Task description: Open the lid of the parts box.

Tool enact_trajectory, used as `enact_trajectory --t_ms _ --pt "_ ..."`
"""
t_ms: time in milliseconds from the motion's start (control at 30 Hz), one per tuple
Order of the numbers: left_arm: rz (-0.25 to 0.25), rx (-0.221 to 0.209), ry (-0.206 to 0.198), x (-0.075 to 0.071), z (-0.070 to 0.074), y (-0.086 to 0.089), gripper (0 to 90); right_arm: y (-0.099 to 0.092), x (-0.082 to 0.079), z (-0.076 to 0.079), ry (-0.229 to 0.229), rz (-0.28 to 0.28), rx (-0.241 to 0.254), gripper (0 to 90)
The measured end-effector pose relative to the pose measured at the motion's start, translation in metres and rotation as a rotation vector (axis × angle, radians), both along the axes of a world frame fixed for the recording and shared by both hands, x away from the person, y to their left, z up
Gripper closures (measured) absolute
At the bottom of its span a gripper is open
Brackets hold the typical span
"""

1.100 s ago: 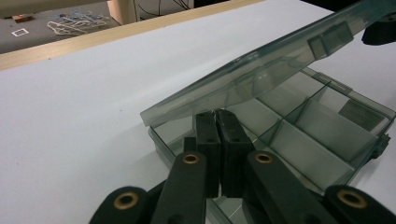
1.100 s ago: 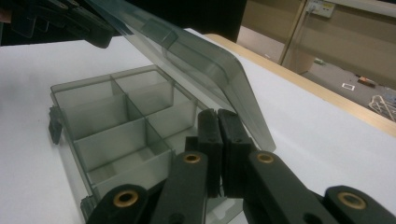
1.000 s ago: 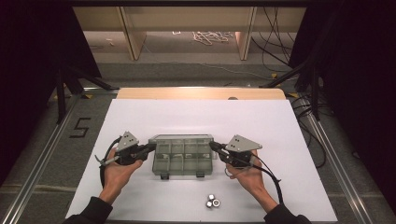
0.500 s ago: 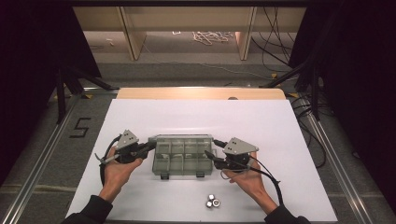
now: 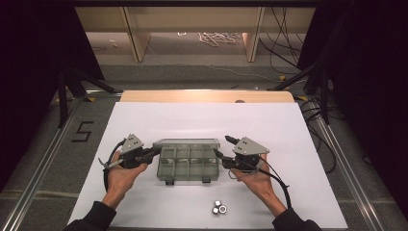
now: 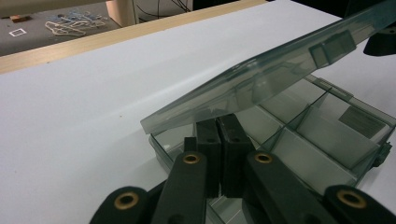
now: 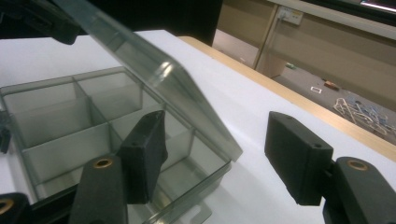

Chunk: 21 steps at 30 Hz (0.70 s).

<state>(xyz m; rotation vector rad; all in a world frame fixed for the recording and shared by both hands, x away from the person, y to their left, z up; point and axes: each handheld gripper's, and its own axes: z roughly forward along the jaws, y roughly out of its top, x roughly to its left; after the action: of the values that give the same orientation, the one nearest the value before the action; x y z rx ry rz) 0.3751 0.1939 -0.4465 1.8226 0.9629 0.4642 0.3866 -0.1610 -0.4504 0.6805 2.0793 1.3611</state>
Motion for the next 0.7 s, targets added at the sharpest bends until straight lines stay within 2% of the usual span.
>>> enact_trajectory --t_ms 100,167,200,233,267,333,400,433,467,533,633,700 --pt "-0.005 -0.001 0.003 0.0003 0.0003 0.0004 88.2 -0.0004 0.0039 0.0001 -0.006 -0.001 -0.004 39.7" --pt "-0.006 -0.002 0.003 0.0003 0.0002 0.0005 88.1 0.0015 0.0042 0.0003 0.011 0.007 -0.006 42.5" --pt "-0.003 -0.001 0.004 0.0 0.0002 0.0002 88.0 0.0021 0.0064 0.0001 -0.016 0.009 -0.01 43.5" --pt "-0.004 -0.002 0.004 0.0002 0.0 0.0001 88.0 0.0031 0.0069 0.0003 -0.017 0.009 -0.008 45.5" --pt "-0.005 0.007 0.002 0.0001 0.0001 0.0003 87.7 0.0049 0.0076 0.0006 -0.019 0.02 -0.004 51.4" --pt "-0.01 0.009 0.002 0.0002 0.0002 0.0005 87.7 0.0057 0.0081 0.0005 -0.021 0.022 -0.005 53.7" --pt "-0.023 0.017 -0.007 0.001 0.0002 0.0011 87.4 0.0065 0.0079 0.0006 -0.002 0.03 -0.005 58.8" --pt "-0.014 0.011 0.0 0.0004 -0.0001 0.0008 87.2 0.0062 0.008 0.0009 0.002 0.035 -0.003 61.5" --pt "-0.015 0.012 -0.001 0.0006 -0.0002 0.0011 86.7 0.0066 0.0087 0.0011 -0.023 0.036 -0.002 66.2" --pt "-0.006 0.003 0.007 0.0002 -0.0013 0.0009 86.2 0.0071 0.0083 0.0013 -0.022 0.041 0.001 67.5" --pt "-0.026 0.02 0.02 0.0004 -0.0047 0.0017 82.2 0.0072 0.0081 0.0021 -0.026 0.04 -0.011 69.8" --pt "-0.024 0.029 0.043 -0.0005 -0.0078 0.0014 77.7 0.0069 0.0081 0.0032 -0.027 0.039 -0.008 71.1"
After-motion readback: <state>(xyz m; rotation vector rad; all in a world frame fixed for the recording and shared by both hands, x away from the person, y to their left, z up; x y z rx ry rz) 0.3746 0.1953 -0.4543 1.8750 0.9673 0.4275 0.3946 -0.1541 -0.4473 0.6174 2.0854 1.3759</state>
